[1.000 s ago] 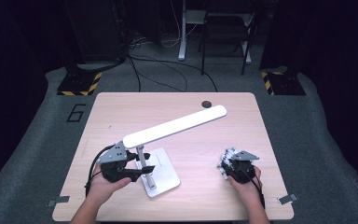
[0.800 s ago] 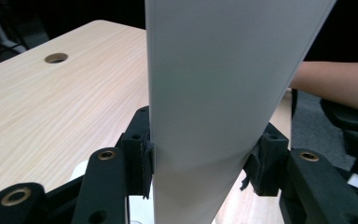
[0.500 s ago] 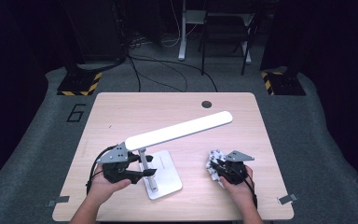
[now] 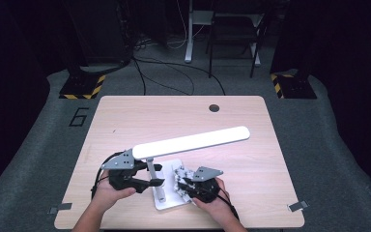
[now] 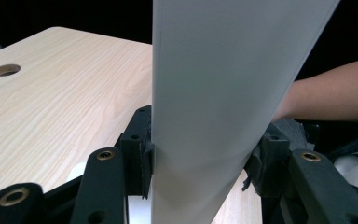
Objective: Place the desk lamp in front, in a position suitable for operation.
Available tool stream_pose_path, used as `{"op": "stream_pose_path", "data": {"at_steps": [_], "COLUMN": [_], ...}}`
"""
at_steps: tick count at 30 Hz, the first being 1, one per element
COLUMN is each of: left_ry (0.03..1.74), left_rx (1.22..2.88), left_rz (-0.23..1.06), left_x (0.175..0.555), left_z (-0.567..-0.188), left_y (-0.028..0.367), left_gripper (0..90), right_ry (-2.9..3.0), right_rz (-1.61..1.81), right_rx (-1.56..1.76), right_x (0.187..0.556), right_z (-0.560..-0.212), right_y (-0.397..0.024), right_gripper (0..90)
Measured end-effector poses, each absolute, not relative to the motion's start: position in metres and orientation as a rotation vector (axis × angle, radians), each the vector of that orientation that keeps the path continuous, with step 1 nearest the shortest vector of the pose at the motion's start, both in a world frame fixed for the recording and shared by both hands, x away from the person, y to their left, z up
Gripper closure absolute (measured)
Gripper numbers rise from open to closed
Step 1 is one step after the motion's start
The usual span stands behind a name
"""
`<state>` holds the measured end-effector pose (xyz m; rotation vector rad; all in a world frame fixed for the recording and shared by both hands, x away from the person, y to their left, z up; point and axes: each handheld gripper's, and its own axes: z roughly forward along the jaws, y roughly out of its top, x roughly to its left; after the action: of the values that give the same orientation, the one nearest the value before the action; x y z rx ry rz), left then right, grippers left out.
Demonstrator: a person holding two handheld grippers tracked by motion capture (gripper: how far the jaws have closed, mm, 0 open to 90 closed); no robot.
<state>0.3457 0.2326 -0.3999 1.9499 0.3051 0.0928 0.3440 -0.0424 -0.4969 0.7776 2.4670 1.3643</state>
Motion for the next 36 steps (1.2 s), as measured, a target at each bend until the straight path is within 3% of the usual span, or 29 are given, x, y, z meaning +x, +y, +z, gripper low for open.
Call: {"op": "stream_pose_path", "data": {"at_steps": [4, 21, 36], "left_ry": [0.345, 0.492, 0.435], "left_rx": [1.968, 1.883, 1.902], "left_rz": [0.115, 0.194, 0.178], "left_x": [0.342, 0.323, 0.323], "left_z": [-0.396, -0.362, -0.363], "left_y": [0.229, 0.231, 0.23], "left_gripper": [49.9, 48.9, 51.2], "right_ry": [2.545, 2.543, 2.572], "right_rz": [1.23, 1.281, 1.248], "right_rx": [0.713, 0.756, 0.754], "right_x": [0.342, 0.337, 0.339], "right_z": [-0.511, -0.514, -0.511], "right_y": [-0.033, -0.032, -0.028], "right_gripper": [74.1, 74.1, 74.3]}}
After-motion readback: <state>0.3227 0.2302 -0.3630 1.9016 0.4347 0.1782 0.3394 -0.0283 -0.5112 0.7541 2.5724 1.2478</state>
